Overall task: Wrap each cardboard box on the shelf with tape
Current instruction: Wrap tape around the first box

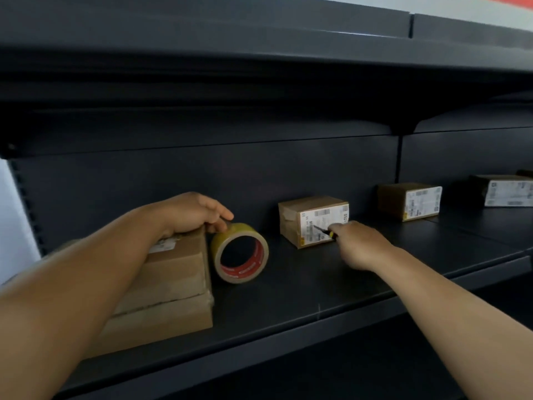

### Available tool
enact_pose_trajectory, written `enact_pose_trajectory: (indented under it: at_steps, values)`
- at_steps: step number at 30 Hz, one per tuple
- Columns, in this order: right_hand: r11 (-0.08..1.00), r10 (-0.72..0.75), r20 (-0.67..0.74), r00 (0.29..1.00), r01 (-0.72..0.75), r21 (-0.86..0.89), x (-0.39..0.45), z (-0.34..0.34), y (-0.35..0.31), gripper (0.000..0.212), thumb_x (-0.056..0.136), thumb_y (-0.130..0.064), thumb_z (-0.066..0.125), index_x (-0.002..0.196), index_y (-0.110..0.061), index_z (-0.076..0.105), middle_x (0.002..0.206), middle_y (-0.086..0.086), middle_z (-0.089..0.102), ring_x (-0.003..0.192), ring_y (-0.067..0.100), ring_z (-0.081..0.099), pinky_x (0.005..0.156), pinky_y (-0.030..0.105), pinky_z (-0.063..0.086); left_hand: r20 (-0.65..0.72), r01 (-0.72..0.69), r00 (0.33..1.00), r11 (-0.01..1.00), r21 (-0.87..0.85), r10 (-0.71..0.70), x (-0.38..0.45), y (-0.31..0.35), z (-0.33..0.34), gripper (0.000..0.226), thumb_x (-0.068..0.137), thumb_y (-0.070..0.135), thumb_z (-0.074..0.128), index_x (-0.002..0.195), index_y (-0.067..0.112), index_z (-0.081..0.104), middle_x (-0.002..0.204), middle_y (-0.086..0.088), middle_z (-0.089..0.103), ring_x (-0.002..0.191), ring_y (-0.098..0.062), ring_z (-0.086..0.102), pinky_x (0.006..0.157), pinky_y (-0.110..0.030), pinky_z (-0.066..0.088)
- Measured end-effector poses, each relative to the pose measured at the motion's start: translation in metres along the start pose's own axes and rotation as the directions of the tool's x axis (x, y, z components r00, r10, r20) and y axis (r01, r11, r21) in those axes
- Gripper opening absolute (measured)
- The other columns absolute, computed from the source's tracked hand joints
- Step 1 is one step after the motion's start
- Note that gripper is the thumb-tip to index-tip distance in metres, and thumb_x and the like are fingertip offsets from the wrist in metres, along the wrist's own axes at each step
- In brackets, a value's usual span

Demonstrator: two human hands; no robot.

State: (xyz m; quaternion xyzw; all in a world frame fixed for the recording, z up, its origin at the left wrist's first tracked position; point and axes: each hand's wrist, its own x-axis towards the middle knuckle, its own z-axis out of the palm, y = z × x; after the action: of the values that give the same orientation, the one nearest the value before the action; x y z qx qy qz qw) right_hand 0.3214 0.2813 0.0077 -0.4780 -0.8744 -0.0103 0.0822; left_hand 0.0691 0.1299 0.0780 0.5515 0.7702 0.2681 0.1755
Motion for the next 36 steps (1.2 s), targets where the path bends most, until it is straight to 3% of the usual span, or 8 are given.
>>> enact_pose_trajectory:
  at_steps: [3,6,10,19,24,29,33,36]
  values:
    - [0.982,-0.133,-0.061,0.989,0.14,0.128,-0.01,-0.023,-0.035,0.054,0.093,-0.006,0.042,0.142,-0.025,0.03,0.089,0.0,0.05,0.066,0.014,0.049,0.051,0.025,0.037,-0.001,-0.01,1.0,1.0,-0.021,0.01,-0.003,0.001,-0.001,0.028,0.096,0.009,0.047,0.107,0.026,0.067,0.095,0.007,0.071,0.093,-0.01,0.062,0.073,-0.021,0.045]
    - [0.888,-0.304,-0.07,0.95,0.309,0.34,-0.032,-0.052,-0.077,0.048,0.097,-0.01,0.042,0.141,-0.027,0.032,0.099,0.006,0.063,0.075,0.02,0.066,0.063,0.03,0.053,0.0,-0.012,1.0,0.999,-0.04,0.012,-0.003,0.001,-0.001,0.028,0.094,0.01,0.05,0.11,0.027,0.066,0.095,0.01,0.072,0.092,-0.008,0.063,0.074,-0.02,0.045]
    - [0.823,-0.414,-0.014,0.91,0.381,0.421,-0.059,-0.074,-0.117,0.037,0.102,-0.028,0.028,0.136,-0.04,0.037,0.077,-0.009,0.056,0.064,0.009,0.064,0.061,0.027,0.055,-0.006,-0.036,0.999,0.998,-0.058,0.036,-0.004,-0.003,-0.002,0.029,0.094,0.011,0.051,0.113,0.026,0.067,0.1,0.003,0.072,0.094,-0.012,0.064,0.083,-0.025,0.048]
    - [0.932,-0.344,0.065,0.937,0.332,0.147,-0.056,-0.077,-0.153,0.056,0.095,-0.006,0.045,0.143,-0.032,0.033,0.12,0.006,0.057,0.088,0.019,0.063,0.072,0.03,0.053,-0.003,-0.047,0.999,0.998,-0.041,0.047,0.0,-0.005,-0.004,0.029,0.093,0.014,0.052,0.106,0.034,0.068,0.103,0.005,0.069,0.093,-0.009,0.062,0.072,-0.022,0.044]
    - [0.922,-0.386,0.15,0.91,0.379,0.072,-0.042,-0.066,-0.165,0.046,0.089,-0.004,0.049,0.132,-0.022,0.049,0.106,0.007,0.06,0.083,0.021,0.06,0.055,0.027,0.044,-0.002,-0.044,0.999,0.997,-0.067,0.044,0.003,-0.009,-0.005,0.034,0.087,0.019,0.061,0.119,0.032,0.063,0.109,0.007,0.069,0.099,-0.007,0.062,0.083,-0.021,0.044]
    - [0.888,-0.391,0.073,0.917,0.355,0.292,-0.042,-0.07,-0.142,0.041,0.099,-0.019,0.035,0.133,-0.038,0.046,0.127,-0.002,0.055,0.081,0.011,0.06,0.054,0.021,0.043,-0.006,-0.055,0.998,0.996,-0.066,0.055,0.006,-0.012,-0.004,0.034,0.089,0.02,0.061,0.121,0.03,0.063,0.109,0.007,0.068,0.101,-0.007,0.061,0.089,-0.025,0.046]
    - [0.752,-0.303,0.03,0.953,0.22,0.621,-0.054,-0.075,-0.113,0.036,0.101,-0.023,0.032,0.127,-0.042,0.048,0.104,0.0,0.063,0.067,0.015,0.07,0.054,0.027,0.056,0.012,-0.041,0.999,0.996,-0.082,0.042,0.004,-0.008,-0.004,0.033,0.096,0.015,0.049,0.126,0.028,0.057,0.096,0.01,0.072,0.092,-0.008,0.062,0.08,-0.025,0.046]
    - [0.791,-0.186,-0.055,0.981,0.182,0.584,-0.044,-0.06,-0.096,0.039,0.101,-0.024,0.031,0.135,-0.04,0.04,0.122,-0.006,0.051,0.072,0.014,0.068,0.064,0.027,0.053,0.023,-0.03,0.999,0.997,-0.074,0.032,0.001,-0.005,-0.004,0.033,0.097,0.015,0.047,0.126,0.029,0.055,0.096,0.013,0.072,0.095,-0.008,0.062,0.077,-0.023,0.046]
